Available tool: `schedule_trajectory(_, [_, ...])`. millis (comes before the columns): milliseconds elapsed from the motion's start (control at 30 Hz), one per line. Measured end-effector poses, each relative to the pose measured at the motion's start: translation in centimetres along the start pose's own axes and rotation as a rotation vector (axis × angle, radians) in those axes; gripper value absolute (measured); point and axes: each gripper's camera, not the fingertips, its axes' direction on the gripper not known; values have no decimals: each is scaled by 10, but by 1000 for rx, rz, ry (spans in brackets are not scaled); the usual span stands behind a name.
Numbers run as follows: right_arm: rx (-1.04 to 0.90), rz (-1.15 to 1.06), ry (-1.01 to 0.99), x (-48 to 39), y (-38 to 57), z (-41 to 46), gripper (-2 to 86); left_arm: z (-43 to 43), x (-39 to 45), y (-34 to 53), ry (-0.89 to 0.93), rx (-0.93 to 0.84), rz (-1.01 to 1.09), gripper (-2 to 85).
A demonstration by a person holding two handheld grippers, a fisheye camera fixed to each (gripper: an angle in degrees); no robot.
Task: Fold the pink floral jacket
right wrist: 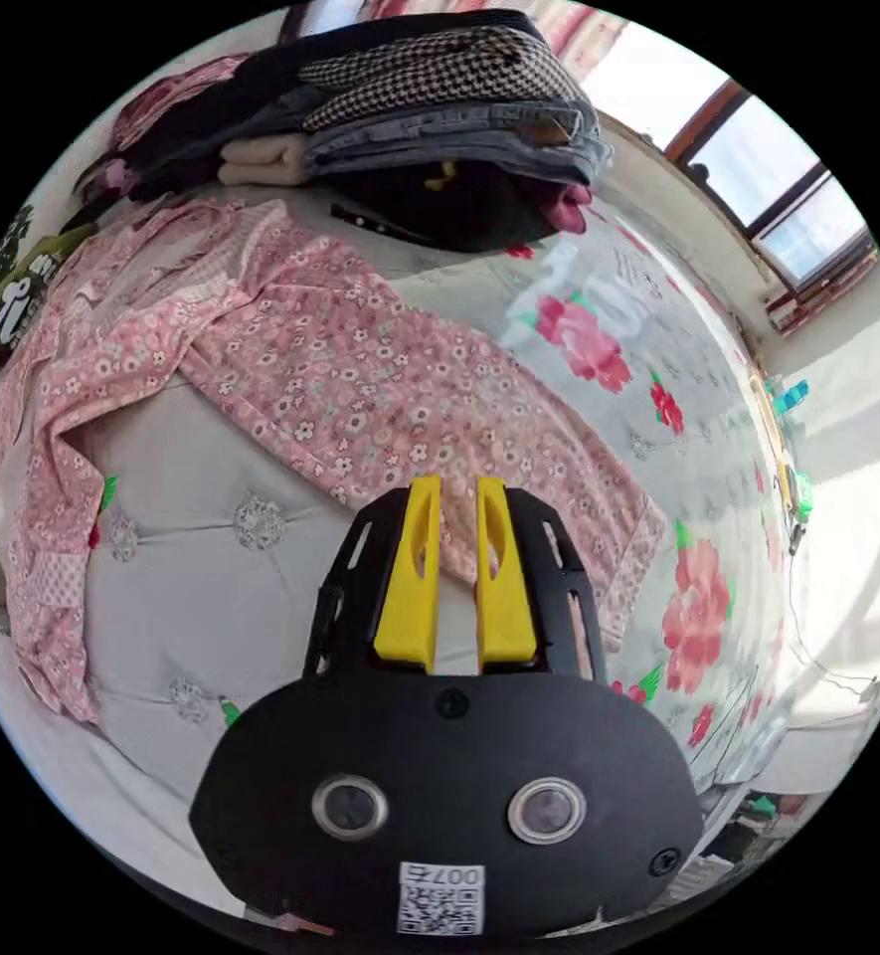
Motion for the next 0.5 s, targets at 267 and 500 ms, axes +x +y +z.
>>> schedule_trajectory(267, [-216, 29, 244, 75, 45, 38, -1, 114, 47, -13, -48, -289, 248, 49])
schedule_trajectory(500, [-125, 425, 189, 158, 82, -15, 3, 149, 64, -18, 22, -332, 442, 39])
